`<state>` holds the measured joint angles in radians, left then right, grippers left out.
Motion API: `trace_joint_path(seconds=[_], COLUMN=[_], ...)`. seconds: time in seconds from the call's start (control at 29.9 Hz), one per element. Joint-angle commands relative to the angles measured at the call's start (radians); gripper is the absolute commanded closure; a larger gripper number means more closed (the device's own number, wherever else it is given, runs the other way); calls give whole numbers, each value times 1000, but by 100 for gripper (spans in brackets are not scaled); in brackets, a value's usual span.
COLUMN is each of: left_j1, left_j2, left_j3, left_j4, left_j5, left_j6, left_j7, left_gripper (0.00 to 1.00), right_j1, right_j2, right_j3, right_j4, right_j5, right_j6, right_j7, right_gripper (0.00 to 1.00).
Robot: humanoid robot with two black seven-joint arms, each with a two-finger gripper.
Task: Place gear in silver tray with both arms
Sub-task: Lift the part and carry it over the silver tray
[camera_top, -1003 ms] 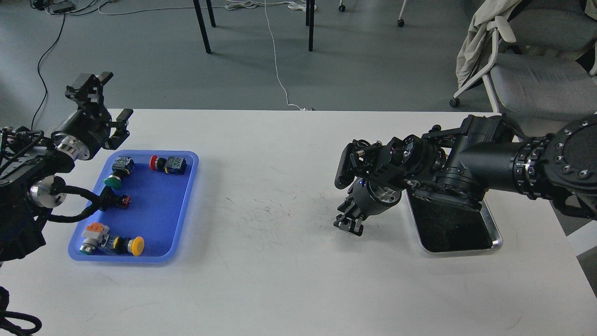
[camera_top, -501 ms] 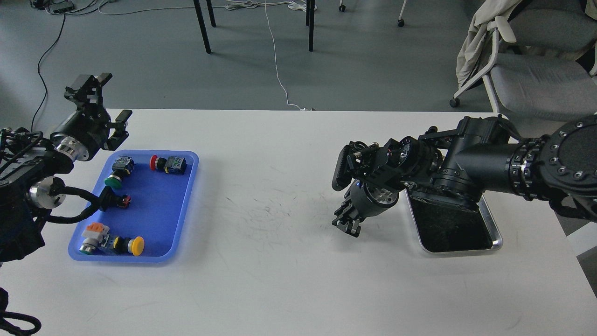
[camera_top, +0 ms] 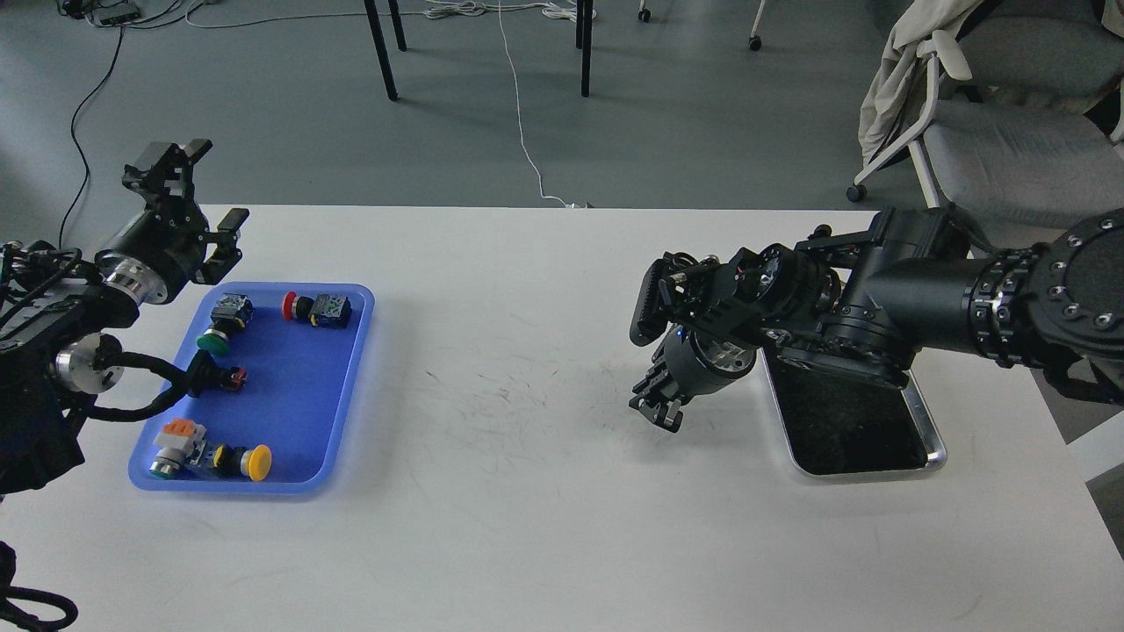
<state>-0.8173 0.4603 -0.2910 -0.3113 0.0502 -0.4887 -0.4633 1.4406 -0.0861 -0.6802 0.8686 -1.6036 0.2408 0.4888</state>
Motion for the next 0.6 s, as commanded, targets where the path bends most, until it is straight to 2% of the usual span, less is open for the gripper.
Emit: trace_joint_path(seconds=[0.0, 0.4, 0.57], left_j1=[4, 4, 4], left_j2=[0, -17, -18], left_j3=[1, 7, 9], left_j4=[1, 23, 23], left_j5=[0, 5, 10], left_j6=[0, 0, 0], left_j7=[0, 0, 2], left_gripper=[2, 2, 2], right_j1=[18, 38, 8], right_j2=[-55, -345, -431], right_j3=[13, 103, 157], right_j4=[4, 82, 93], right_j5=[8, 13, 13], right_j6=[0, 0, -5], right_j7=[0, 0, 0], right_gripper=[99, 99, 99])
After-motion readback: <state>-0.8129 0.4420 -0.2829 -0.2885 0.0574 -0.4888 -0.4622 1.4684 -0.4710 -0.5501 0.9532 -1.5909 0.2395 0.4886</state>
